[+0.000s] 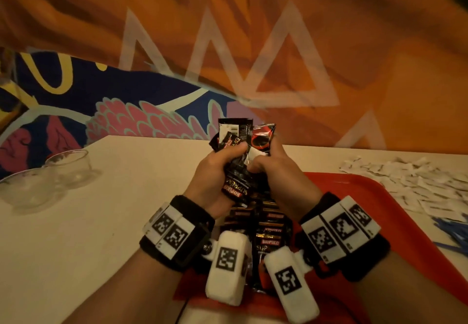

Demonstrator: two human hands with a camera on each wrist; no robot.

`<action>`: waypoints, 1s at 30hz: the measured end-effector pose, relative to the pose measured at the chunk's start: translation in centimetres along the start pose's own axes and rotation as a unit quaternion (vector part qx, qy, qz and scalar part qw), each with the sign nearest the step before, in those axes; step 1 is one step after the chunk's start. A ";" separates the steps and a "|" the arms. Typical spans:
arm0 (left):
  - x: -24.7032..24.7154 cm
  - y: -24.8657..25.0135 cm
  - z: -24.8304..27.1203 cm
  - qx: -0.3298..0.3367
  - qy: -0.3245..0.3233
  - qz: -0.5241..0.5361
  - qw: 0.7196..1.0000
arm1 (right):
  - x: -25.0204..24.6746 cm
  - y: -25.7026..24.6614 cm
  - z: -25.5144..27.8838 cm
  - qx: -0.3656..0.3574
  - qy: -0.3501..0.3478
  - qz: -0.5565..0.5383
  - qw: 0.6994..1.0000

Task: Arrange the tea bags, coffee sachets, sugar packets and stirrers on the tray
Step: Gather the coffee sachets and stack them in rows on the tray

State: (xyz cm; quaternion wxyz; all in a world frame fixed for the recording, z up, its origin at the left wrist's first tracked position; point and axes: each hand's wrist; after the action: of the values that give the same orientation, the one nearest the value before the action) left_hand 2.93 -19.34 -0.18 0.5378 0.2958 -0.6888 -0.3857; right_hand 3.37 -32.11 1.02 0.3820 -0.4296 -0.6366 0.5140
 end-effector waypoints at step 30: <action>-0.8 0.2 1.2 -0.068 -0.032 0.103 0.992 | -1.8 -2.0 0.4 -0.191 0.138 0.289 0.928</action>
State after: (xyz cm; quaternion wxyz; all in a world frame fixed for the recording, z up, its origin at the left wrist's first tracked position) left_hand 1.95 -18.30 -0.57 0.5712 0.1736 -0.7046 -0.3835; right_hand 3.27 -34.16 2.84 0.2117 -0.7267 -0.5121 0.4061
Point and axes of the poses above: each hand's wrist, its own z-axis away from the middle knuckle, its own x-axis out of the palm, y = z × x, and after that the axes turned 2 degrees about -z, right-handed
